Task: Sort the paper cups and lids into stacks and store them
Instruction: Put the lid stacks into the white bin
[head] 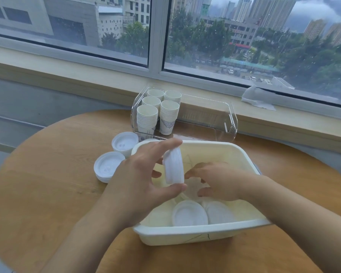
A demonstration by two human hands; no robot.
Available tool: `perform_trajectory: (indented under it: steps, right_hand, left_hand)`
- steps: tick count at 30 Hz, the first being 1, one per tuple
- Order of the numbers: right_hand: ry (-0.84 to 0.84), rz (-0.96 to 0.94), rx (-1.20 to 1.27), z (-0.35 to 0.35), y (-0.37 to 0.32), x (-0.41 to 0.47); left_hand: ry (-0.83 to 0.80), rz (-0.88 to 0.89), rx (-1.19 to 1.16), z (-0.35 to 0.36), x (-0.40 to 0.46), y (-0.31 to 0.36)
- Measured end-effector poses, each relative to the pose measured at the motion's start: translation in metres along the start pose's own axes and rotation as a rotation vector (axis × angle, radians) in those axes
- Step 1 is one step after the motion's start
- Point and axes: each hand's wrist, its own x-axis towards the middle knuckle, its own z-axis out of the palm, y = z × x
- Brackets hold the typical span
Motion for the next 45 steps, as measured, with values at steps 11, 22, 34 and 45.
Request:
perform_trajectory:
  steps: [11, 22, 34, 45]
  right_hand:
    - [0.073, -0.096, 0.031, 0.0, 0.004, 0.002]
    - [-0.022, -0.134, -0.044, 0.005, 0.006, 0.008]
    - [0.121, -0.108, 0.246, -0.011, 0.013, -0.019]
    - [0.357, -0.22, 0.927, -0.021, 0.008, -0.051]
  left_hand:
    - [-0.018, 0.006, 0.004, 0.0, 0.002, 0.0]
    - [-0.029, 0.005, 0.009, -0.001, 0.001, 0.002]
    - [-0.039, -0.001, 0.039, -0.001, 0.003, 0.001]
    - [-0.063, -0.004, 0.071, -0.001, 0.003, 0.002]
